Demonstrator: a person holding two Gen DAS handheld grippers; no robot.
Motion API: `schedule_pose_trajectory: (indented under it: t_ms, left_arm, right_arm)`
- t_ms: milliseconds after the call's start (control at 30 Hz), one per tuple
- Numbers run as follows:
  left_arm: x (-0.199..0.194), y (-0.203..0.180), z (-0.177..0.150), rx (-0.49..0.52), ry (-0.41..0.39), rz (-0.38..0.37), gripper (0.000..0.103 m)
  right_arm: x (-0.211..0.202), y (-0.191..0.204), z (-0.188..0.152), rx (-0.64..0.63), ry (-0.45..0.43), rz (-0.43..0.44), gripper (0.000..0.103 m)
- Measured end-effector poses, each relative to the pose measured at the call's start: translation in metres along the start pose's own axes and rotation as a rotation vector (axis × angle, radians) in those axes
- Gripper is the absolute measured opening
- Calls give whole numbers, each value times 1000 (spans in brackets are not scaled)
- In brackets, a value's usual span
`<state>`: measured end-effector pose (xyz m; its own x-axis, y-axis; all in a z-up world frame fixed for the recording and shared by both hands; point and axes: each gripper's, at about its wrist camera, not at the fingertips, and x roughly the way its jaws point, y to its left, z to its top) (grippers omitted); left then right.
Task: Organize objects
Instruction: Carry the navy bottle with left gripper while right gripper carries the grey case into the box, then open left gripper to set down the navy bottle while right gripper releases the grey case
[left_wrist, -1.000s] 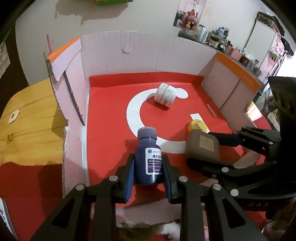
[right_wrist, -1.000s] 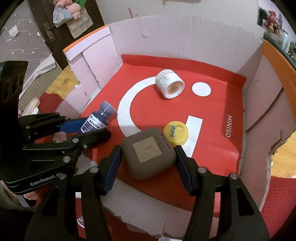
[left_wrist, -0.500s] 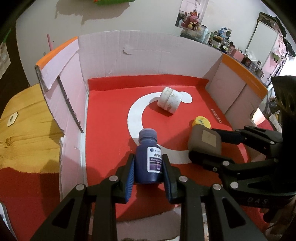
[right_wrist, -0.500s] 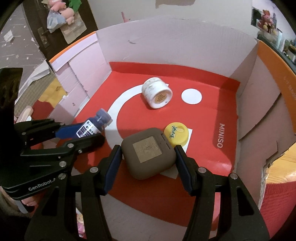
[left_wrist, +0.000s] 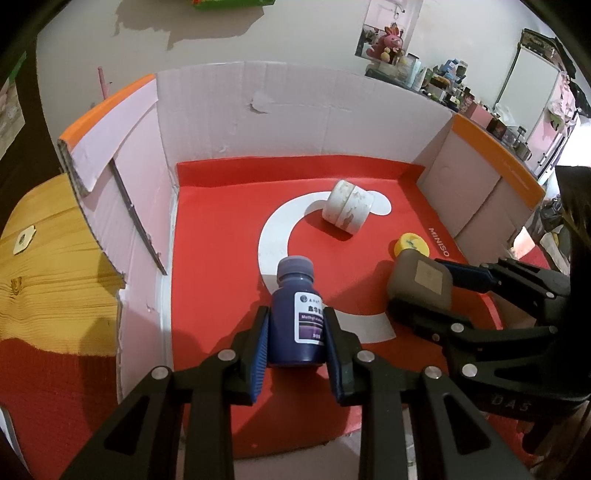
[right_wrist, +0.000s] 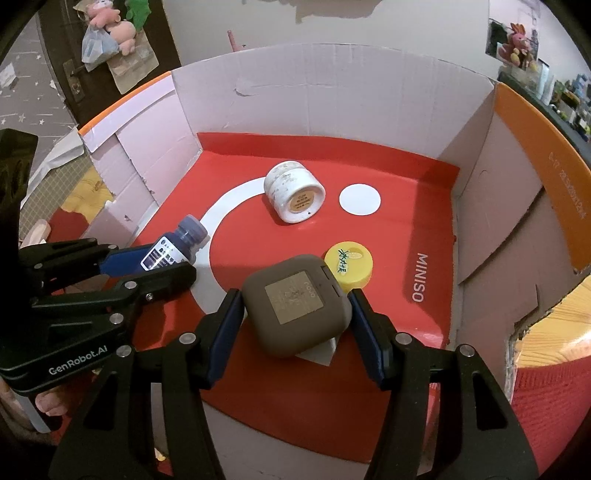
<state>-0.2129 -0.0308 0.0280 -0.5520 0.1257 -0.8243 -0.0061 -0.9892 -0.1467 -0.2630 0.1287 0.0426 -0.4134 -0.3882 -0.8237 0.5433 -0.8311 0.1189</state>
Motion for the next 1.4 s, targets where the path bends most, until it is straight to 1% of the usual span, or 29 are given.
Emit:
schedule_pose_trajectory:
  t_ms: [333,1033,1067,1167,1400]
  left_arm:
    - [1,1,0,-13,1,-9,29]
    - [1,-1,0,4,-5,9,29]
    - [1,-1,0,4,-5,9,30]
    - [1,-1,0,4,-7,12,38]
    - [-1,-1,-1,0,-10,14,40]
  right_arm:
    - [2,-2,0,10,-4,16,57]
    - [-1,-2,-3,14,-14,27,57]
    - [-1,-2,-3,14,-14,27,57]
    - [-1,-1,-3,11,-14,25,58]
    - [-3,-1,-5,6,-13,28,61]
